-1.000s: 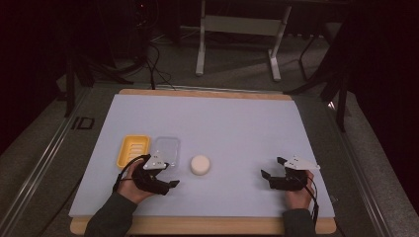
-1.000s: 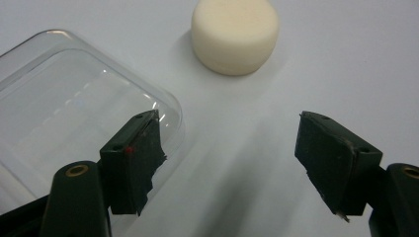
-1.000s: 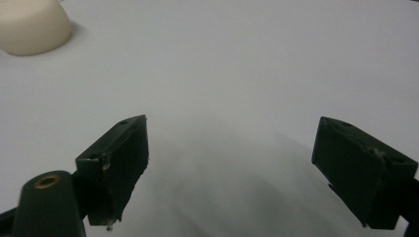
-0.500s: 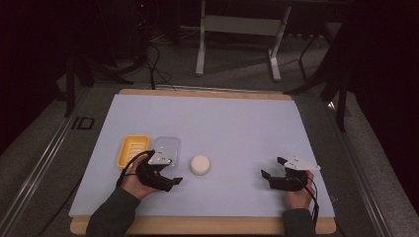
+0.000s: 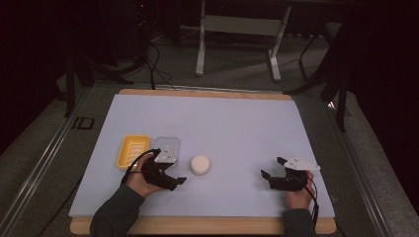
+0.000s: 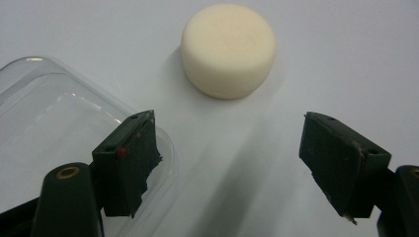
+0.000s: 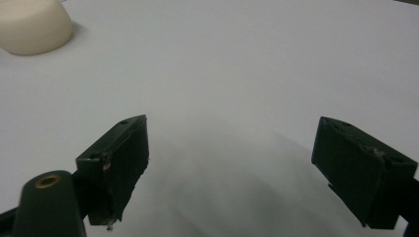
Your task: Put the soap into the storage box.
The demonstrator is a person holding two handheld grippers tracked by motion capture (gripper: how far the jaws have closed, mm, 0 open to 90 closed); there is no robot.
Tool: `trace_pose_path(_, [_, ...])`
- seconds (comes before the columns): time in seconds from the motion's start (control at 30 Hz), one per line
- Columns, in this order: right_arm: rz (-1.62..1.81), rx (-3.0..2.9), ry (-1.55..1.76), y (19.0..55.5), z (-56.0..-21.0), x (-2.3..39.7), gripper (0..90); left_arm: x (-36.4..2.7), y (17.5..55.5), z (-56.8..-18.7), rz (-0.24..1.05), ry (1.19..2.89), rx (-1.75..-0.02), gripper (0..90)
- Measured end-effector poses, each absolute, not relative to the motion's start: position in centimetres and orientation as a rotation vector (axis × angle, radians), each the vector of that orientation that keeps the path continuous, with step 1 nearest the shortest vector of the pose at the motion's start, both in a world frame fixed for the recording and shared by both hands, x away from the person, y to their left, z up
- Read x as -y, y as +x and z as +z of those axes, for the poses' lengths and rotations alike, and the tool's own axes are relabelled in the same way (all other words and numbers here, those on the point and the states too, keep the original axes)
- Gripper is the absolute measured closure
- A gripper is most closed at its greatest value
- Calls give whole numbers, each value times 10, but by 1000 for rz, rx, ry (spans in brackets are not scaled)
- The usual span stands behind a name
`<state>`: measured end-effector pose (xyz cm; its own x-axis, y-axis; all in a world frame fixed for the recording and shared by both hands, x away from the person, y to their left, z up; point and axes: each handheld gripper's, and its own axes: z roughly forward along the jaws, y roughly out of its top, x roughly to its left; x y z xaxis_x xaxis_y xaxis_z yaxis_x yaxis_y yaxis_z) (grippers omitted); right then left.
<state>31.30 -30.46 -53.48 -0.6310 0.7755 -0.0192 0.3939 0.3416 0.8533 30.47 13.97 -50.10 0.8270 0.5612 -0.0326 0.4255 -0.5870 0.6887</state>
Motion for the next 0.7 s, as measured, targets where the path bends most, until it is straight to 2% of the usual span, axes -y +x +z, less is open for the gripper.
trace_pose_path(0.5, [1214,-2189,1021,313,-535,304,143,-132,311,-502,245,2296,-714,213])
trace_pose_path(0.7, [1214,-2189,1020,313,-535,304,143,-129,314,-502,254,2293,-730,163])
